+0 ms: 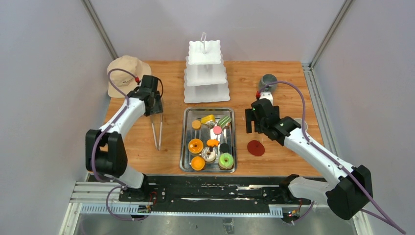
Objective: Serve the afternoon tea
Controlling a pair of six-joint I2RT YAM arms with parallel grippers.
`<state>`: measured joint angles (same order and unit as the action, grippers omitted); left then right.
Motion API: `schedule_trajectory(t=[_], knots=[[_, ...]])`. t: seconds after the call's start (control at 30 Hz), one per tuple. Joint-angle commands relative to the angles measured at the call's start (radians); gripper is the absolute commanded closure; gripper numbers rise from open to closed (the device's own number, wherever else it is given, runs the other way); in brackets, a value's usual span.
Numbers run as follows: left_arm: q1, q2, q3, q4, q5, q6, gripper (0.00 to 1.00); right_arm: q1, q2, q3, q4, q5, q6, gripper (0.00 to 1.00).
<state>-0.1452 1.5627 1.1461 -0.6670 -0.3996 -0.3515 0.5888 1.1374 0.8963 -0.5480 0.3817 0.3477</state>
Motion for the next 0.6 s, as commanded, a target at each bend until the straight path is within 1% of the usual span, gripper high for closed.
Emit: schedule_trajectory(t=[0.0, 0.1, 0.17, 0.23, 0.33, 0.43, 0.5, 0.57], knots=[[0.004, -0.143, -0.045, 0.040, 0.043, -0.001, 0.22, 0.006, -0.006, 0.028, -0.009, 0.000, 0.014, 0.12], [0.004, -0.250, -0.134, 0.084, 0.092, 0.002, 0.09, 0.005, -0.010, 0.019, -0.009, 0.007, 0.014, 0.12], [0.004, -0.313, -0.206, 0.128, 0.156, -0.007, 0.01, 0.006, -0.009, 0.013, -0.009, 0.011, 0.012, 0.12], [0.000, -0.356, -0.282, 0.178, 0.195, -0.019, 0.02, 0.006, -0.007, 0.011, -0.005, 0.010, 0.011, 0.12], [-0.007, -0.364, -0.357, 0.219, 0.200, -0.037, 0.02, 0.005, -0.005, 0.010, -0.003, -0.002, 0.012, 0.12], [-0.011, -0.311, -0.348, 0.204, 0.199, -0.014, 0.02, 0.006, -0.007, 0.009, -0.004, -0.012, 0.017, 0.12], [-0.008, -0.253, -0.331, 0.186, 0.179, 0.003, 0.00, 0.006, -0.013, 0.004, -0.004, -0.015, 0.021, 0.12], [-0.008, -0.197, -0.321, 0.193, 0.178, 0.003, 0.01, 0.006, -0.020, 0.000, -0.003, -0.018, 0.026, 0.12]])
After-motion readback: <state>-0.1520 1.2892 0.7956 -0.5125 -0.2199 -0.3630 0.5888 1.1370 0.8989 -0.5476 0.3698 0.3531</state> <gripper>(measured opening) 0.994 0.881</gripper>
